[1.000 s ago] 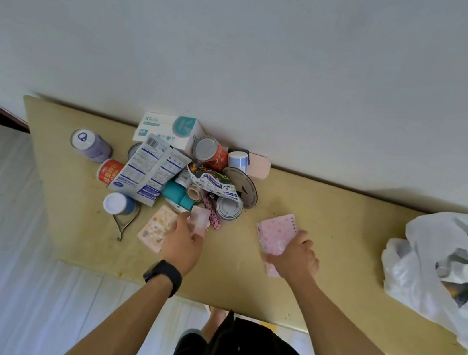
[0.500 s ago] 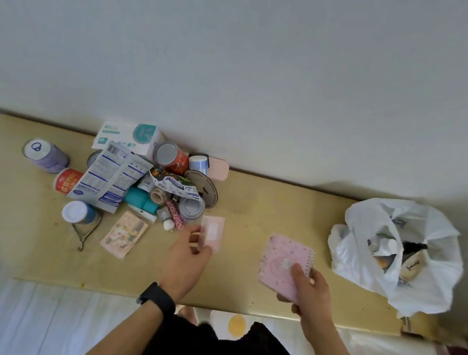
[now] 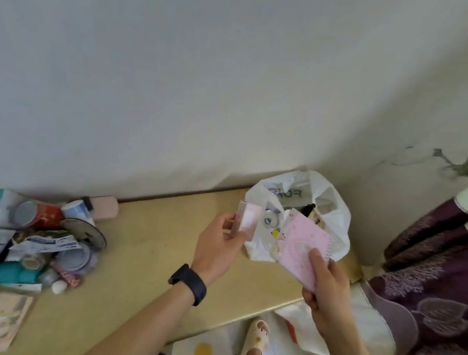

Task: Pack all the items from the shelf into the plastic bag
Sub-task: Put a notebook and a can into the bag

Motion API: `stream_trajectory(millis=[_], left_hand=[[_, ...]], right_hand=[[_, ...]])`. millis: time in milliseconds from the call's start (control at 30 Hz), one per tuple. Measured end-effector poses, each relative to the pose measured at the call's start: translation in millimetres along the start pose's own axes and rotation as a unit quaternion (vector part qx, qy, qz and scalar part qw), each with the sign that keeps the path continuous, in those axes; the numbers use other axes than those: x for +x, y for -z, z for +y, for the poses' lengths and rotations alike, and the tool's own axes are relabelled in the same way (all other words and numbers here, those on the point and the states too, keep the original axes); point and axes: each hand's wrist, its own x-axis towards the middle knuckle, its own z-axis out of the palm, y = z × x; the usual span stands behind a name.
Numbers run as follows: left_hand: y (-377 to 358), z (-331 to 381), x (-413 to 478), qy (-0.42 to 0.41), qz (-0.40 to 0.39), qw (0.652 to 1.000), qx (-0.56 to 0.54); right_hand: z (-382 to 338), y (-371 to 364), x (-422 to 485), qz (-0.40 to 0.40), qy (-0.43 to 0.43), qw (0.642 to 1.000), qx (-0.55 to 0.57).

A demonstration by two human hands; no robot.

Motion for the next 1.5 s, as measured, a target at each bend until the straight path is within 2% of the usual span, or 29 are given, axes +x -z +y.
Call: stream_trajectory(millis=[167, 267, 333, 400, 500, 567, 667, 733, 800, 933, 1000, 1100, 1200, 1333, 1433, 1500], left_hand=[[-77.1, 40.2, 32.8, -0.042, -0.033, 0.994, 0.094], [-110.1, 53.9, 57.7, -0.041, 0.005, 0.984, 0.172], [-130.4, 60.7, 67.2, -0.036, 0.027, 0.974, 0.222], [-146.9, 66.4, 73.8, -0.025, 0.040, 0.962, 0.270], [-164.9, 70.9, 87.5, -0.004, 0.059, 0.948, 0.313], [-173.5, 69.3, 93.9, 0.022, 0.068, 0.953, 0.296], [-180.2, 63.8, 93.7, 0.047, 0.089, 0.955, 0.278], [-178.9, 59.2, 88.8, 0.059, 0.103, 0.953, 0.279], [-174.8, 52.4, 82.1, 0.061, 0.123, 0.952, 0.275], [-170.4, 43.5, 71.5, 0.067, 0.143, 0.950, 0.268], [-173.9, 42.2, 72.1, 0.064, 0.145, 0.951, 0.265], [-189.1, 43.3, 79.5, 0.050, 0.128, 0.947, 0.290], [-216.2, 33.7, 89.4, 0.046, 0.071, 0.940, 0.330], [-259.5, 12.7, 99.1, 0.062, -0.037, 0.914, 0.400], [-275.5, -2.9, 112.2, 0.071, -0.072, 0.889, 0.447], [-275.5, -11.4, 120.2, 0.089, -0.052, 0.882, 0.459]], right_hand=[[14.6, 66.4, 71.1, -0.010, -0.147, 0.984, 0.104], [25.8, 83.9, 125.3, -0.013, -0.203, 0.977, 0.060], [21.8, 93.5, 150.7, -0.037, -0.174, 0.983, -0.039], [3.0, 103.2, 162.0, -0.100, -0.094, 0.979, -0.147], [-32.6, 109.5, 185.2, -0.197, 0.000, 0.957, -0.212], [-53.1, 99.7, 212.3, -0.205, 0.062, 0.940, -0.267], [-74.2, 72.3, 256.3, -0.195, 0.138, 0.885, -0.399], [-83.9, 49.5, 285.3, -0.182, 0.139, 0.861, -0.454], [-89.7, 28.8, 307.7, -0.176, 0.100, 0.846, -0.493], [-94.7, 12.3, 317.9, -0.254, 0.050, 0.825, -0.503], [-91.6, 16.8, 317.8, -0.220, 0.063, 0.814, -0.533], [-74.7, 40.5, 318.2, -0.126, 0.171, 0.774, -0.596], [-44.2, 81.8, 313.0, -0.056, 0.281, 0.739, -0.610], [-12.4, 126.2, 323.8, -0.069, 0.235, 0.694, -0.677], [-9.9, 142.4, 328.4, -0.063, 0.217, 0.714, -0.663], [-11.0, 149.6, 329.1, -0.019, 0.239, 0.775, -0.585]])
